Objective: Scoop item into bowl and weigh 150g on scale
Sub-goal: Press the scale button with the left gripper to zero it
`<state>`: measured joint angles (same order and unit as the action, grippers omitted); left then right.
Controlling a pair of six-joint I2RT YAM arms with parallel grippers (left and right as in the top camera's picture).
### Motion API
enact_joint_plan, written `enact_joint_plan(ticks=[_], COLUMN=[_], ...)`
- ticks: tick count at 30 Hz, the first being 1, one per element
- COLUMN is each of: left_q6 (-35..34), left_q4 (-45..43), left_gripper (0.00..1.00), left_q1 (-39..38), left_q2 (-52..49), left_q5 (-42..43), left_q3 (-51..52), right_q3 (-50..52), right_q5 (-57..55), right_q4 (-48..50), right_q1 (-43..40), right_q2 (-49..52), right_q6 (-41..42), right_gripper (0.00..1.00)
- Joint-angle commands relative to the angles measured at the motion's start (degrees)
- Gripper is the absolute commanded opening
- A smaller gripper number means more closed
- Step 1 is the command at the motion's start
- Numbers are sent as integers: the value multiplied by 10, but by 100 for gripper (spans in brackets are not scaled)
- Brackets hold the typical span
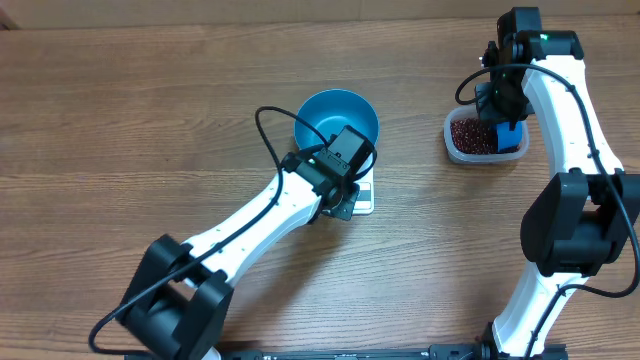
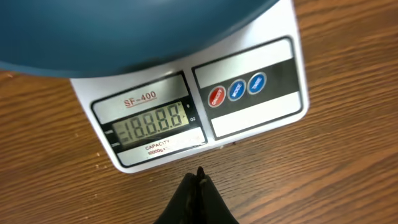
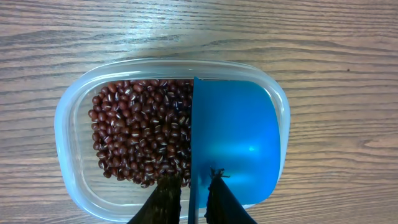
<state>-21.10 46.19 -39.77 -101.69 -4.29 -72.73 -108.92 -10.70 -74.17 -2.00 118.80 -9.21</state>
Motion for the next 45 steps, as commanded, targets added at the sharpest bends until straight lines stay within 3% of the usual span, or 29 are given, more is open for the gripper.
enact_joint_plan(ticks=[1, 2, 5, 6, 10, 16, 18, 19, 24, 31, 34, 38, 45], left_q6=[-13, -13, -12, -12, -12, -13, -12, -12, 35, 26, 26, 31, 31], left_q4=[8, 11, 13, 13, 25, 44, 48, 48, 37, 35, 40, 43, 17], left_gripper=[5, 7, 43, 48, 61, 67, 85, 89, 90, 93, 99, 96, 100], left_q1=[2, 2, 2, 2, 4, 22, 31, 35, 43, 36, 36, 36, 38], left_q2=[-21, -22, -19, -19, -19, -19, -19, -19, -19, -19, -19, 0, 73], left_q5=[9, 14, 33, 38, 38, 3, 1, 7, 73, 62, 63, 55, 22], left_q3=[-1, -1, -1, -1, -1, -1, -1, -1, -1, -1, -2, -2, -2], right_q3=[6, 6, 6, 6, 6, 6, 6, 6, 6, 6, 6, 6, 6], right_q5=[3, 3, 3, 3, 3, 3, 3, 3, 3, 3, 3, 3, 5], right_q4=[4, 4, 4, 4, 5, 5, 5, 5, 7, 7, 6, 2, 2], right_q1=[-4, -4, -4, -4, -4, -4, -4, -4, -4, -4, -4, -4, -4], right_q2=[5, 5, 5, 5, 5, 5, 5, 5, 5, 5, 5, 5, 5], right_q6=[2, 2, 2, 2, 2, 2, 2, 2, 2, 2, 2, 2, 9], right_gripper=[16, 16, 16, 16, 16, 16, 16, 16, 16, 16, 16, 9, 4])
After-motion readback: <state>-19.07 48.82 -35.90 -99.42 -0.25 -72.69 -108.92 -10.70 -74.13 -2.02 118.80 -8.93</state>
